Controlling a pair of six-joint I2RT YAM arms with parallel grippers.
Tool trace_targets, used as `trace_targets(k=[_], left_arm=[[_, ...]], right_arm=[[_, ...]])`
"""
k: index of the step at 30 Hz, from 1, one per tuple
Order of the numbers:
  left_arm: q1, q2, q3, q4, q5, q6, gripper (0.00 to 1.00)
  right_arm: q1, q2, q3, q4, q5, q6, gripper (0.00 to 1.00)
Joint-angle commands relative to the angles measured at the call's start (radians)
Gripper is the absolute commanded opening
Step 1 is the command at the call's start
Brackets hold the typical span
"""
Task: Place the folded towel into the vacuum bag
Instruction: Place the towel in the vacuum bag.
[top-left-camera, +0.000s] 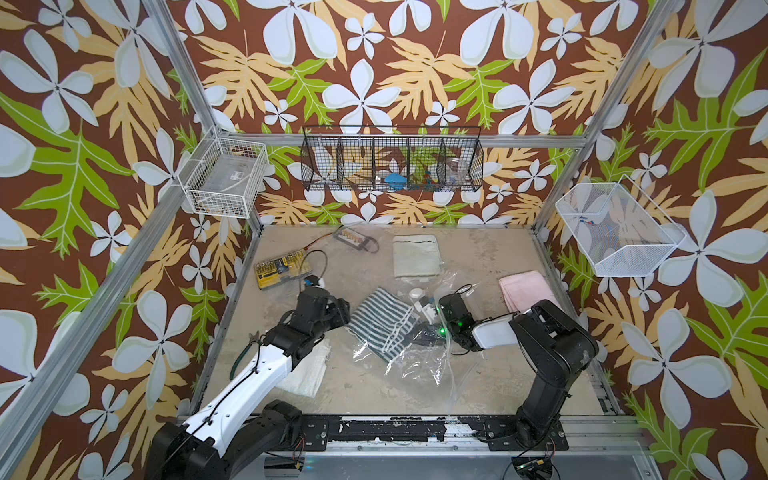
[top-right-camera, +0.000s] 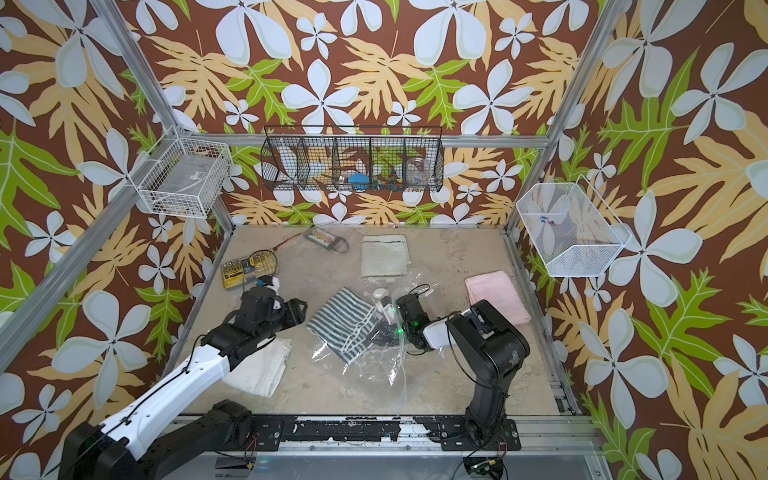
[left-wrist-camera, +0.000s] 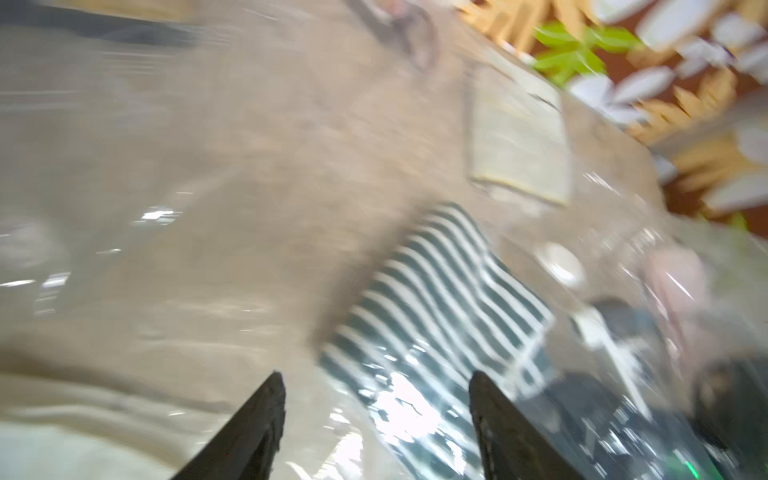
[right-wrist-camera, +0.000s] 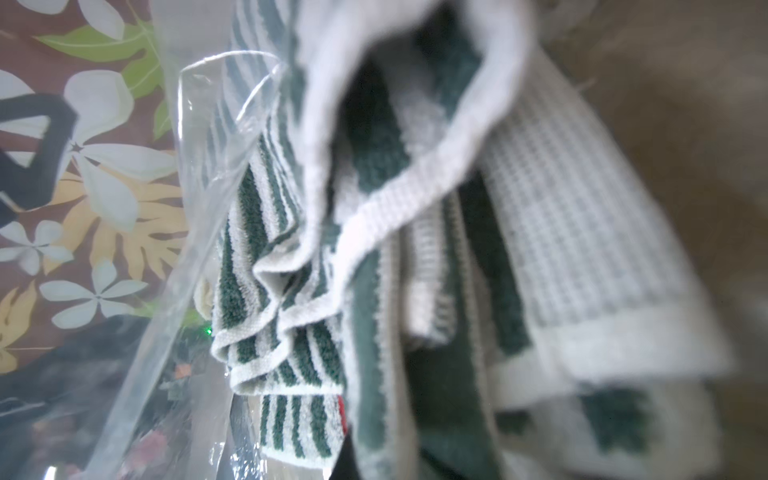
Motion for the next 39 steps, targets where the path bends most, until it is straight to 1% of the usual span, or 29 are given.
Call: trace_targets(k=[1, 2, 5, 9, 13, 14, 15, 16, 19, 23, 26, 29, 32, 34, 36, 39], left_arm=[[0.133, -0.011, -0.033, -0.011, -0.049, -0.053, 0.78], [0.166, -0.015, -0.043, 0.003, -0.070, -0.072, 0.80], [0.288, -0.007, -0.083, 0.084, -0.053, -0.103, 0.82], [0.429, 0.062, -0.088, 0.128, -0.064, -0.076, 0.84], [0.536, 0.109, -0.124, 0.203, -0.056, -0.045, 0.84], [0.564, 0.127, -0.132, 0.238, -0.010, -0.047, 0.84], [0.577, 0.147, -0.139, 0.277, 0.026, -0.046, 0.84], [0.576, 0.165, -0.134, 0.291, 0.026, -0.043, 0.84], [0.576, 0.215, -0.146, 0.388, 0.073, -0.037, 0.83], [0.575, 0.262, -0.185, 0.542, 0.160, -0.036, 0.79], [0.576, 0.320, -0.192, 0.607, 0.205, -0.031, 0.74], [0.575, 0.376, -0.184, 0.627, 0.234, -0.014, 0.66], [0.577, 0.393, -0.193, 0.667, 0.244, -0.008, 0.56], [0.576, 0.402, -0.201, 0.713, 0.258, -0.002, 0.47], [0.576, 0.437, -0.189, 0.745, 0.294, 0.000, 0.30], [0.563, 0.505, -0.142, 0.758, 0.350, 0.022, 0.18]], right_arm=[[-0.002, 0.005, 0.019, -0.061, 0.005, -0.024, 0.00], [-0.002, 0.008, 0.026, -0.076, 0.002, -0.027, 0.00], [-0.005, 0.009, 0.039, -0.085, -0.010, -0.026, 0.00], [-0.015, 0.019, 0.069, -0.133, -0.010, -0.052, 0.00], [-0.033, 0.011, 0.070, -0.147, -0.016, -0.065, 0.00], [-0.039, 0.011, 0.070, -0.149, -0.022, -0.064, 0.00], [-0.044, 0.012, 0.070, -0.149, -0.029, -0.062, 0.00], [-0.048, 0.013, 0.068, -0.147, -0.035, -0.059, 0.00], [-0.053, 0.013, 0.065, -0.147, -0.048, -0.054, 0.00], [-0.054, 0.014, 0.056, -0.145, -0.053, -0.052, 0.00], [-0.054, 0.021, 0.052, -0.144, -0.056, -0.052, 0.00], [-0.056, 0.021, 0.047, -0.146, -0.057, -0.052, 0.00], [-0.059, 0.016, 0.039, -0.147, -0.053, -0.051, 0.00], [-0.059, 0.012, 0.032, -0.144, -0.052, -0.047, 0.00], [-0.059, 0.005, 0.019, -0.137, -0.055, -0.045, 0.00], [-0.059, -0.013, -0.004, -0.132, -0.059, -0.048, 0.00]])
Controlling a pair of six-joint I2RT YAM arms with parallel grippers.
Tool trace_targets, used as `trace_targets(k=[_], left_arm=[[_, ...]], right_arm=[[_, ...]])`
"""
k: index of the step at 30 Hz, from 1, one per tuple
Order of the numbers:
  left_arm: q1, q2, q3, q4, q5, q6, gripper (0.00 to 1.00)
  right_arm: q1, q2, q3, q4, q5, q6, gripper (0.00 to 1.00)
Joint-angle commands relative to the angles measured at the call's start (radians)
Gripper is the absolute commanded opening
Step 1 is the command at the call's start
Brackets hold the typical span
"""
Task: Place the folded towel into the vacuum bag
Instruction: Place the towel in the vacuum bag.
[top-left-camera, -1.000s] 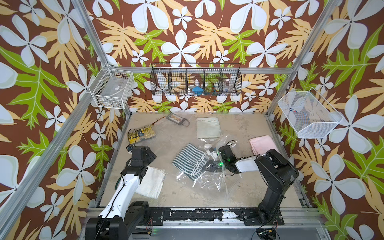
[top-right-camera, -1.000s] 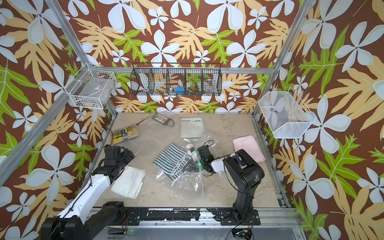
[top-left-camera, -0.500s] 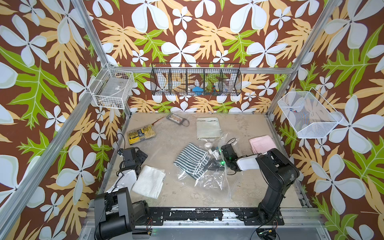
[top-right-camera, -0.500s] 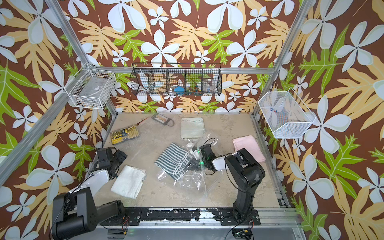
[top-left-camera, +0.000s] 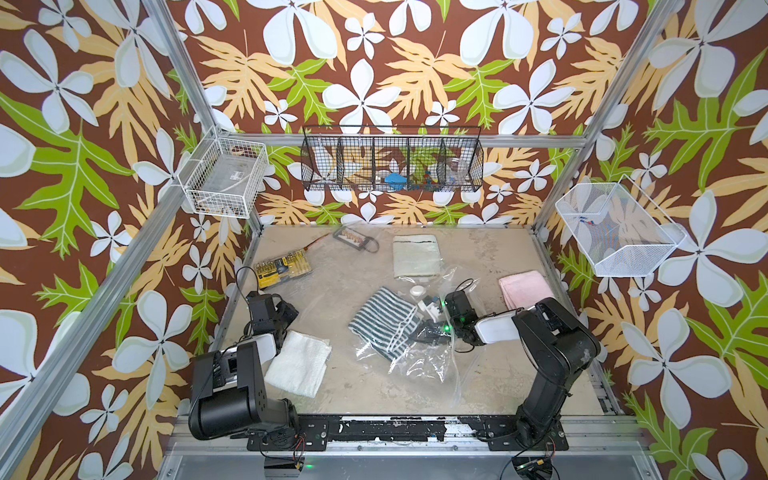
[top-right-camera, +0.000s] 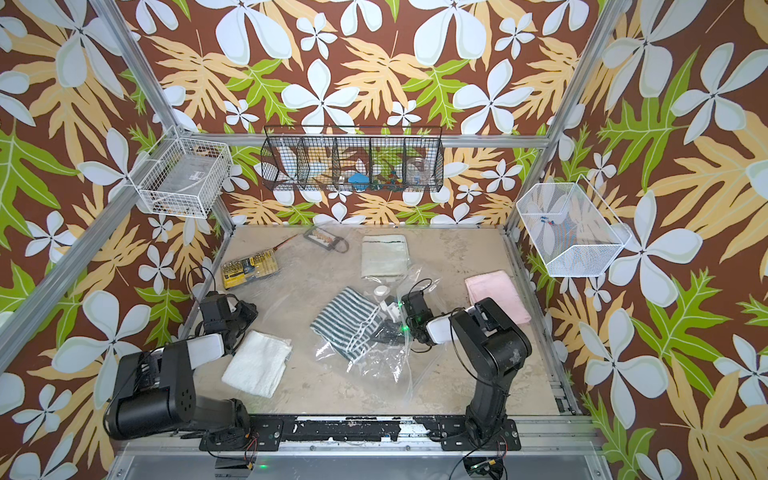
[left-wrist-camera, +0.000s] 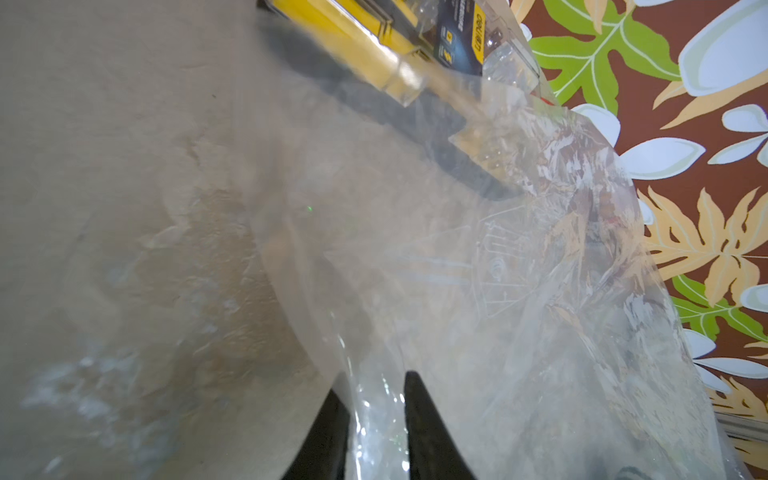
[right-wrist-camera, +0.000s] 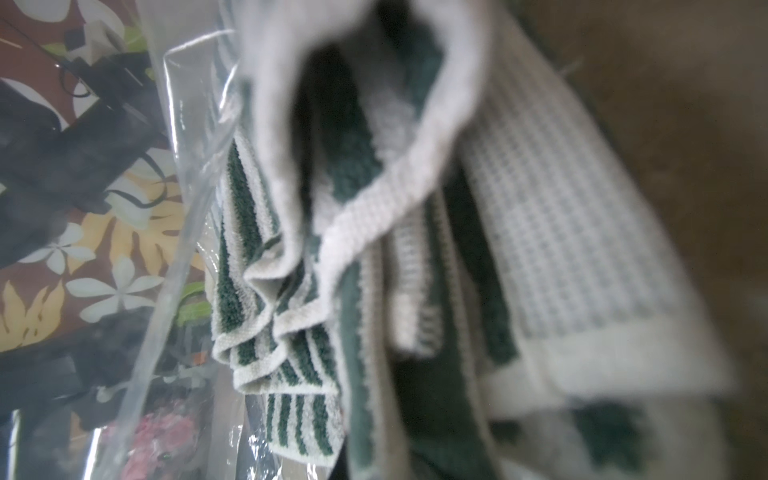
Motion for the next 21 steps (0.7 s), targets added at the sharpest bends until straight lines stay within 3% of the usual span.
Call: trace_targets(k=[1, 7, 12, 21], left_arm=[[-0.020, 0.049, 0.043, 0.072, 0.079, 0.044, 0.16], [-0.122, 0.167, 0.164, 0.042, 0.139, 0.121, 0.09], [-0.153, 0.240, 0.216, 0.037, 0.189, 0.131, 0.08], [-0.159, 0.262, 0.247, 0.025, 0.211, 0.140, 0.07]], right_arm=[[0.000, -0.021, -0.027, -0.035, 0.018, -0.009, 0.00], [0.001, -0.095, -0.082, -0.057, 0.034, -0.036, 0.00], [0.020, -0.117, -0.090, -0.068, 0.070, -0.043, 0.00], [0.212, 0.031, 0.058, 0.183, 0.184, 0.259, 0.00]])
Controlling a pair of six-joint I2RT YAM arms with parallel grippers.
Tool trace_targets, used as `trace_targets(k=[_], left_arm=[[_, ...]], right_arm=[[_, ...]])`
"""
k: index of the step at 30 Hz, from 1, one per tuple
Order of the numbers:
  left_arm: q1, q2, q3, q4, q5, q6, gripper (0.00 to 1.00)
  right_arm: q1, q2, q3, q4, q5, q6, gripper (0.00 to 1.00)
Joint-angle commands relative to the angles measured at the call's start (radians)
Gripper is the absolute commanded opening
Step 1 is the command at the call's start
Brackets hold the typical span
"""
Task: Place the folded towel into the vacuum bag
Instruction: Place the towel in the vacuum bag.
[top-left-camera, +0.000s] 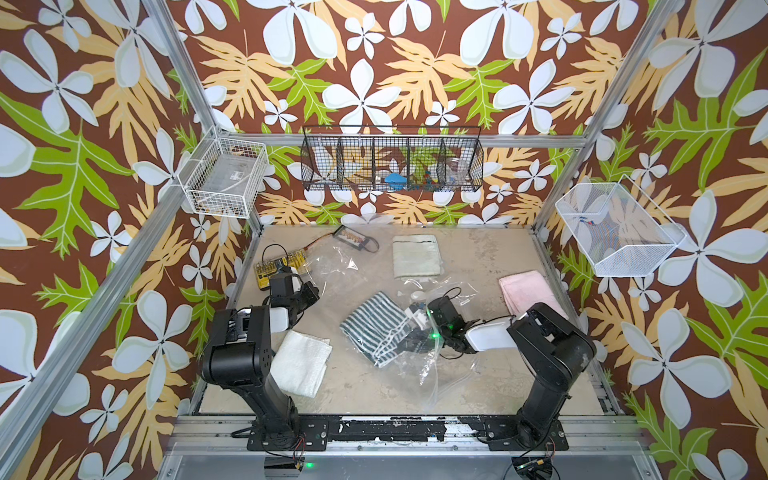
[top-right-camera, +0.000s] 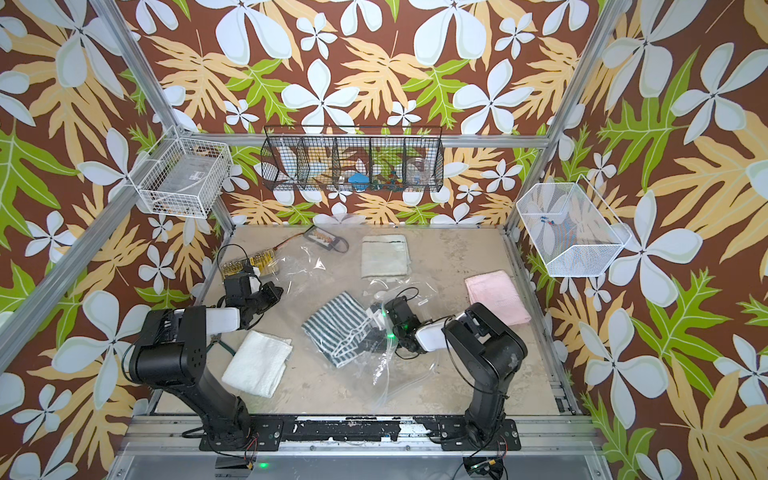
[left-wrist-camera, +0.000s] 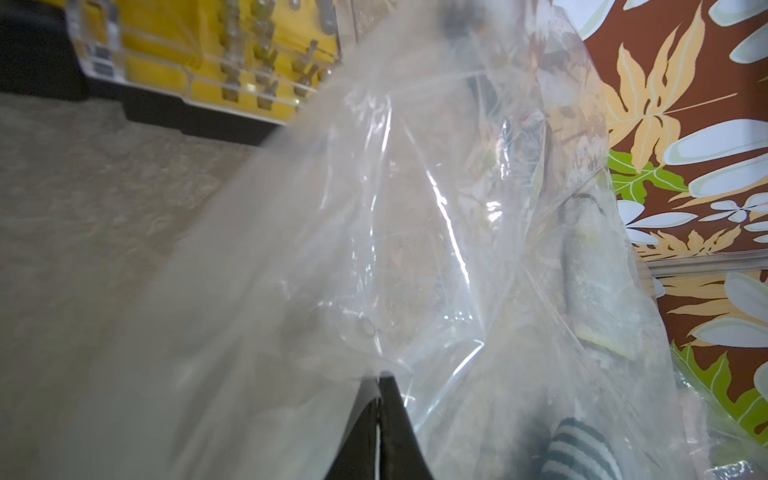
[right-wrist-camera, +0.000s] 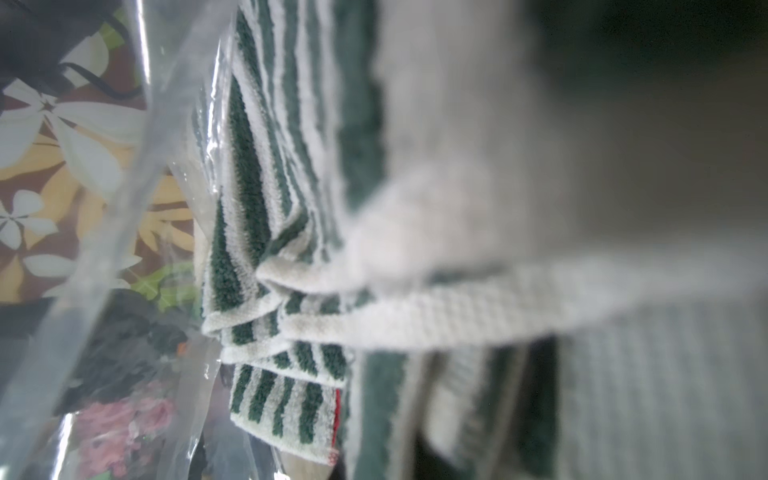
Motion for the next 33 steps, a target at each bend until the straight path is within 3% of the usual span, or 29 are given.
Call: trace_targets(k=[1, 5, 10, 15, 22, 26, 29, 33], left_arm=[[-0.004, 0.008, 0.018, -0.009, 0.039, 0.023, 0.07], [-0.005, 0.004, 0.031, -0.041, 0.042, 0.025, 0.13], [-0.005, -0.089, 0.065, -0.242, -0.035, 0.035, 0.42], [-0.008, -0.209, 0.038, -0.440, -0.075, 0.004, 0.56], [-0.080, -0.433, 0.058, -0.711, -0.126, 0.053, 0.59], [-0.227, -0.525, 0.150, -0.848, -0.175, 0.086, 0.59], [-0.399, -0.551, 0.221, -0.881, -0.134, 0.076, 0.60], [-0.667, -0.486, 0.336, -0.879, -0.066, 0.064, 0.60]], right_arm=[[0.031, 0.029, 0.018, 0.167, 0.073, 0.174, 0.00], [0.034, 0.044, 0.032, 0.203, 0.148, 0.204, 0.00], [0.033, 0.047, -0.006, 0.278, 0.141, 0.246, 0.00], [0.032, 0.046, -0.048, 0.362, 0.134, 0.305, 0.00], [0.033, 0.011, -0.058, 0.363, 0.167, 0.312, 0.00], [0.033, 0.007, -0.058, 0.390, 0.161, 0.340, 0.00], [0.032, -0.006, -0.065, 0.403, 0.167, 0.348, 0.00], [0.035, -0.018, -0.064, 0.422, 0.161, 0.370, 0.00]])
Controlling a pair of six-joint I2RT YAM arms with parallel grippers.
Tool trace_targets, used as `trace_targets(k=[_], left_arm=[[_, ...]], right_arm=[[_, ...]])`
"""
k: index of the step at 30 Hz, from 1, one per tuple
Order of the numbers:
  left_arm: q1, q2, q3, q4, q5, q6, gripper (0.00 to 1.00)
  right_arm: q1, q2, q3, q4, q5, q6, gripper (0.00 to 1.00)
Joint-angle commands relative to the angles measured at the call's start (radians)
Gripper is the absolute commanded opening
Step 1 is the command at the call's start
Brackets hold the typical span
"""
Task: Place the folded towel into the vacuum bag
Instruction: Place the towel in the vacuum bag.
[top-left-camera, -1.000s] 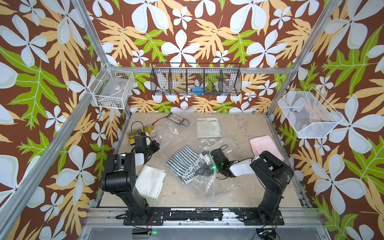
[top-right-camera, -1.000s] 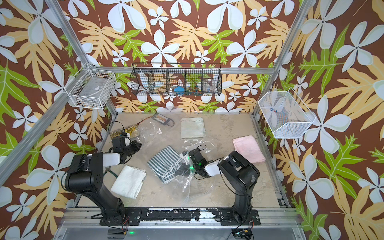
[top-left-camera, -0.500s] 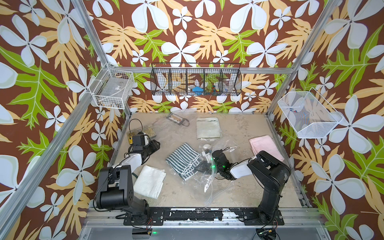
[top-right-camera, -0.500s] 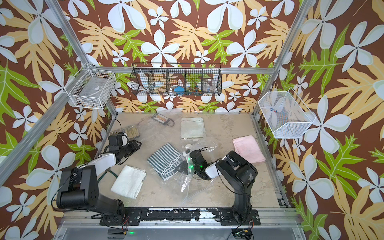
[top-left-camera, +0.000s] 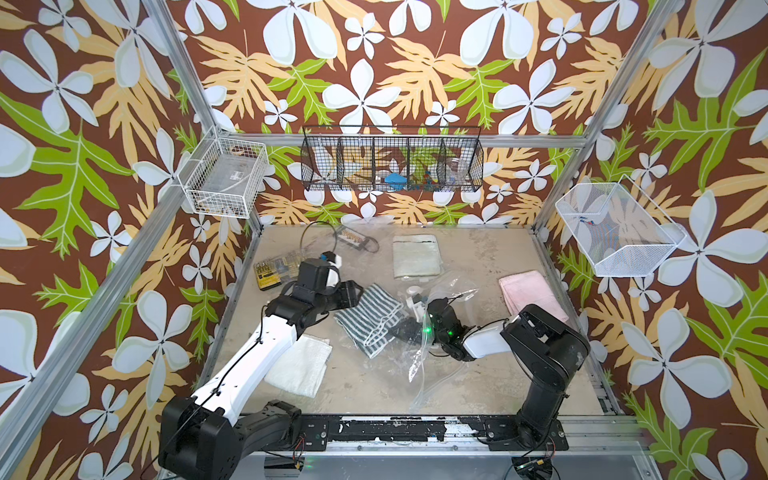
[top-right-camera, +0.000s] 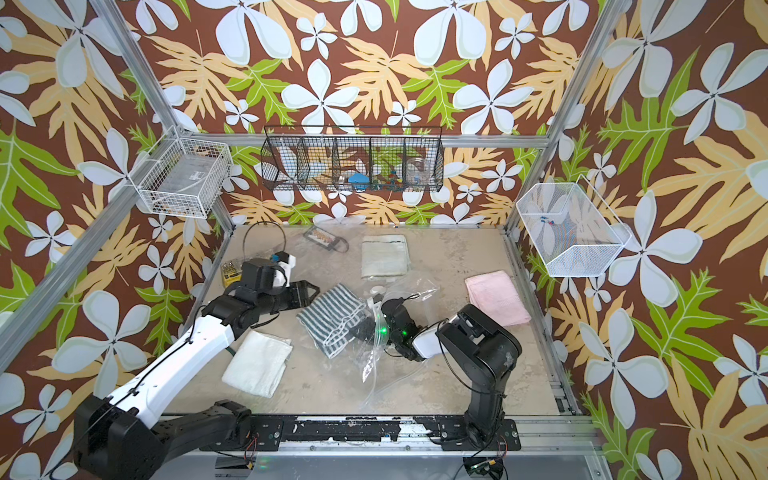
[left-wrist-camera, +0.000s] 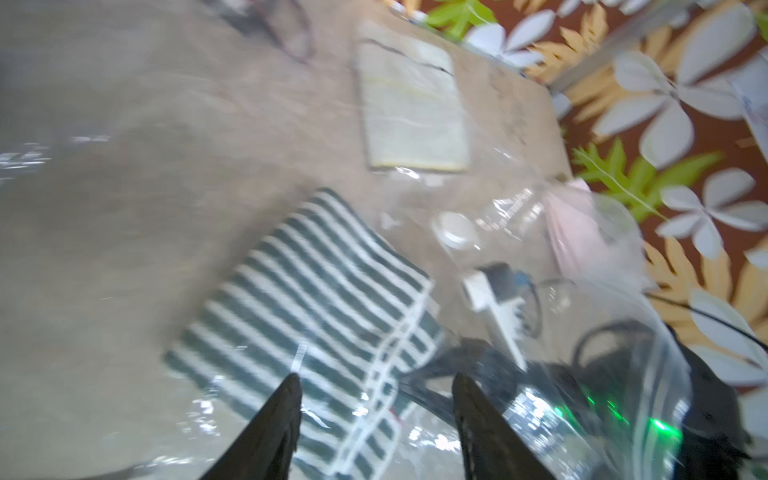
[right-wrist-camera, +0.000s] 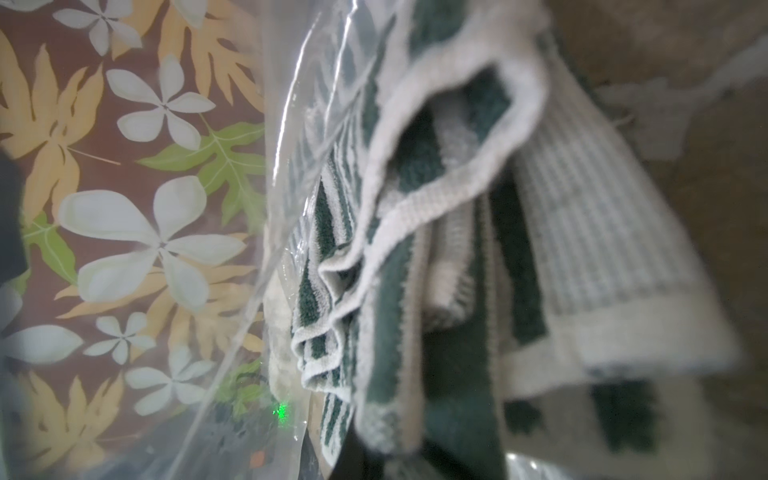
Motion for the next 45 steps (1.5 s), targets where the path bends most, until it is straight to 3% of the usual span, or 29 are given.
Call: trace_targets(k=[1, 6, 19, 30, 35, 41, 45], left_arm=[[-0.168, 0.050, 0.073, -0.047, 0.048, 0.007, 0.60], [-0.322, 0.163, 0.181, -0.031, 0.059, 0.016, 0.60], [-0.401, 0.288, 0.259, -0.017, 0.077, 0.064, 0.52], [-0.403, 0.274, 0.294, -0.021, 0.096, 0.081, 0.00], [-0.461, 0.238, 0.321, -0.022, 0.143, 0.067, 0.00], [-0.550, 0.258, 0.293, -0.045, 0.191, 0.096, 0.00], [-0.553, 0.264, 0.277, -0.039, 0.197, 0.100, 0.00]], right_arm=[[0.000, -0.016, -0.004, 0.067, 0.008, 0.020, 0.00], [0.000, -0.029, -0.020, 0.096, 0.010, 0.035, 0.00], [0.001, -0.026, -0.044, 0.147, -0.003, 0.069, 0.00], [0.001, -0.043, -0.103, 0.195, -0.004, 0.094, 0.00], [0.029, -0.015, -0.125, 0.274, 0.030, 0.121, 0.00], [0.070, 0.122, -0.044, 0.460, 0.067, 0.151, 0.00], [0.071, 0.169, 0.043, 0.385, 0.071, 0.091, 0.00]])
